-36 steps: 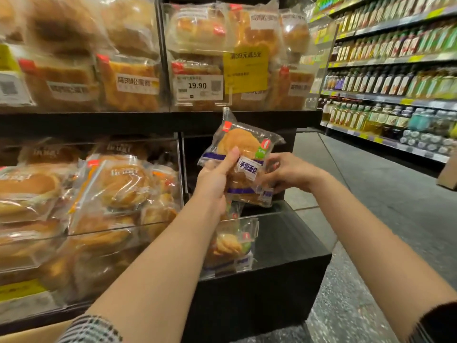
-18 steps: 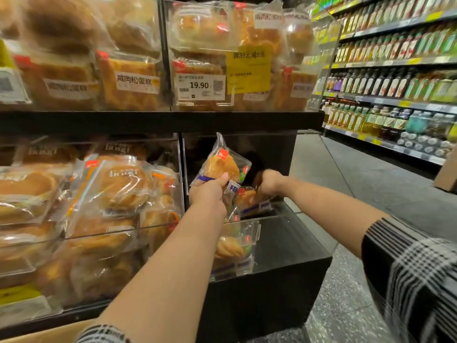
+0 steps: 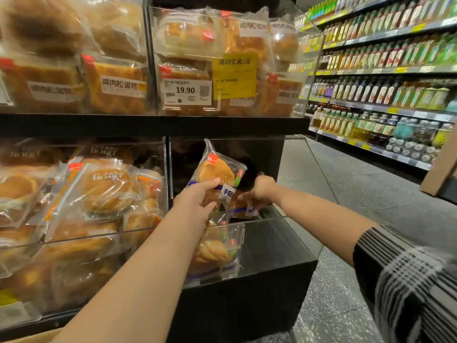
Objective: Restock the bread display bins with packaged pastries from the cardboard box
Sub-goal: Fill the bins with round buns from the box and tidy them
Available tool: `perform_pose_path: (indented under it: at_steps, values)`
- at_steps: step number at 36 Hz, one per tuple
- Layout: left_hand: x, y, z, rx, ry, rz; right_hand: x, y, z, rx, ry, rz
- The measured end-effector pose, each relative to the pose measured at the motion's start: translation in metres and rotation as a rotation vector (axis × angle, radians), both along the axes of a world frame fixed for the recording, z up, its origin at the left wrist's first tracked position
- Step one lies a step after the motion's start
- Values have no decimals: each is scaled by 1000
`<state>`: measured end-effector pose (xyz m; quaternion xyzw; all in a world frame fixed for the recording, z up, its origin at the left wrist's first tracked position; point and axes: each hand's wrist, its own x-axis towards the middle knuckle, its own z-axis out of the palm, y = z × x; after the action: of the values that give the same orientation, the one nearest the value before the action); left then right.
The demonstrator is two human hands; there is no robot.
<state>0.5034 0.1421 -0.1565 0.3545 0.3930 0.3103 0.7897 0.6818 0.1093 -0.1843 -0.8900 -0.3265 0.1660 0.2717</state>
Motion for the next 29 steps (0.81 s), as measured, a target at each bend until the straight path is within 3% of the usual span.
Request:
perform_pose_path:
  at_steps: [3, 6, 8, 13, 19, 24, 26, 29]
  values:
    - [0, 0, -1, -5, 12, -27, 4, -12, 10, 26, 173, -72]
    - [-1, -2, 0, -15, 36, -45, 15, -18, 16, 63, -204, -127]
    - [-2, -2, 0, -24, 49, -52, 14, -21, 22, 231, -297, -98]
    - [-2, -5, 3, 10, 134, -145, -13, -27, 36, 481, -13, 316]
    - [2, -10, 4, 73, 221, -282, -17, -37, 38, 389, 123, 653]
    - [3, 2, 0, 66, 268, -191, 6, -32, 32, 529, -282, 368]
    - [5, 7, -4, 94, 268, -124, 14, -32, 32, 412, -476, 280]
    - [7, 11, -7, 105, 291, -82, 12, -32, 25, 43, -452, 421]
